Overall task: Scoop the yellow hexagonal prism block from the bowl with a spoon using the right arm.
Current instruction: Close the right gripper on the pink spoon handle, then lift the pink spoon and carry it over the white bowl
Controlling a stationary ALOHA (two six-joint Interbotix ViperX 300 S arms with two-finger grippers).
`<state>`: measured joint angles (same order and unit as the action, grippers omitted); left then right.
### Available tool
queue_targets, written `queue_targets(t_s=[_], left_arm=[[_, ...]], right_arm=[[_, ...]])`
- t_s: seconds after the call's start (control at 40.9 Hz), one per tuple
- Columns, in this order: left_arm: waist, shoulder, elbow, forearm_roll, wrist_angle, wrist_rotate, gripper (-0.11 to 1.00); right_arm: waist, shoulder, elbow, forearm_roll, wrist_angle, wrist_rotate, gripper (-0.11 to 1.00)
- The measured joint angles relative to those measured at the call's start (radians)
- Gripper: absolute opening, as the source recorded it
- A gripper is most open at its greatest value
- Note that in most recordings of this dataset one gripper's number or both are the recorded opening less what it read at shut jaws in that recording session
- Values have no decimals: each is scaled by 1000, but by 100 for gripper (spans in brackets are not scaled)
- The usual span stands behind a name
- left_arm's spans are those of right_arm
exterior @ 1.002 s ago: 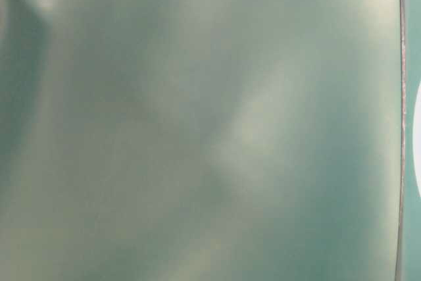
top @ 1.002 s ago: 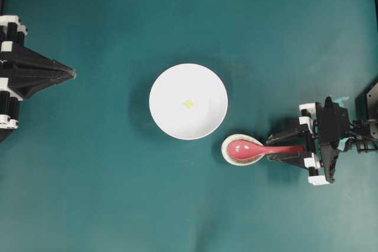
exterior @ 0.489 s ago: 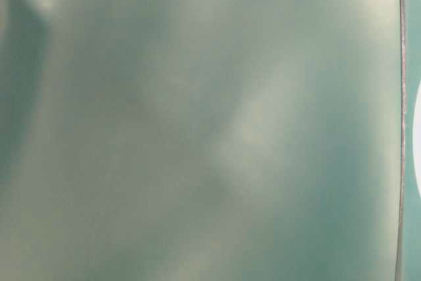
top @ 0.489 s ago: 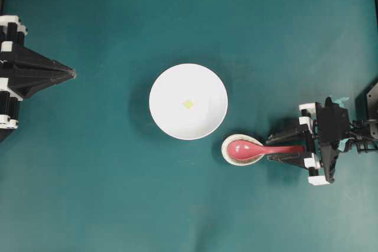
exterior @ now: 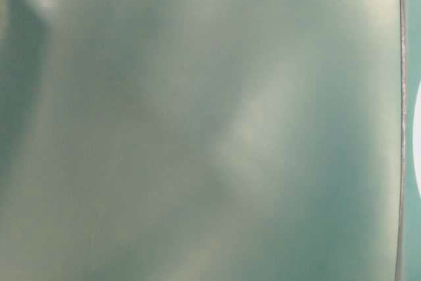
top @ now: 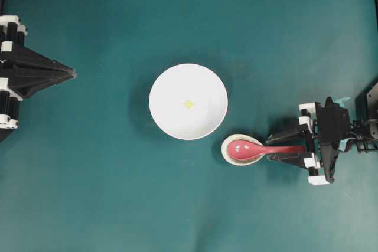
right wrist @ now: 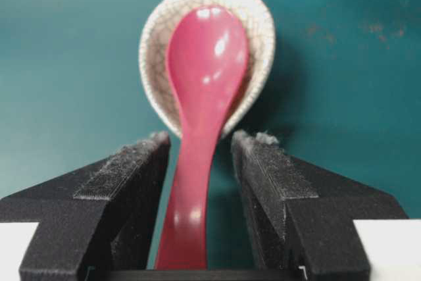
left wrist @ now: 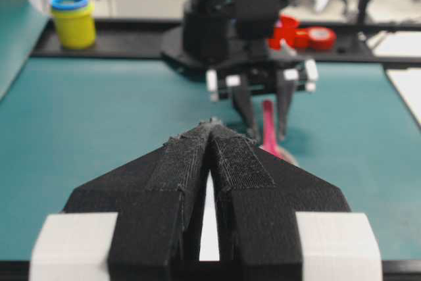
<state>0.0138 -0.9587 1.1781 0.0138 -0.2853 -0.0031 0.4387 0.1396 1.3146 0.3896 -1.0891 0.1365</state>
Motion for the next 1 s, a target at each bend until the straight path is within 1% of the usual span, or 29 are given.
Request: queue_targets(t_s=[0.195, 0.415, 0.538, 0.586, 0.831, 1.002], left_arm=[[0, 0, 0, 0, 0, 0, -1], [0, 0, 0, 0, -2, 0, -1], [0, 0, 0, 0, 0, 0, -1], [0, 0, 0, 0, 0, 0, -1], [0, 0, 0, 0, 0, 0, -1], [0, 0, 0, 0, 0, 0, -1]], right_arm=[[2, 0, -2, -2, 0, -2, 49], [2, 0, -2, 0, -2, -3, 37], [2, 2, -2, -2, -2, -5, 27], [2, 0, -2, -2, 0, -5, 25], [2, -2, -6, -2, -2, -12, 25], [2, -55, -2, 0, 3, -38, 25]])
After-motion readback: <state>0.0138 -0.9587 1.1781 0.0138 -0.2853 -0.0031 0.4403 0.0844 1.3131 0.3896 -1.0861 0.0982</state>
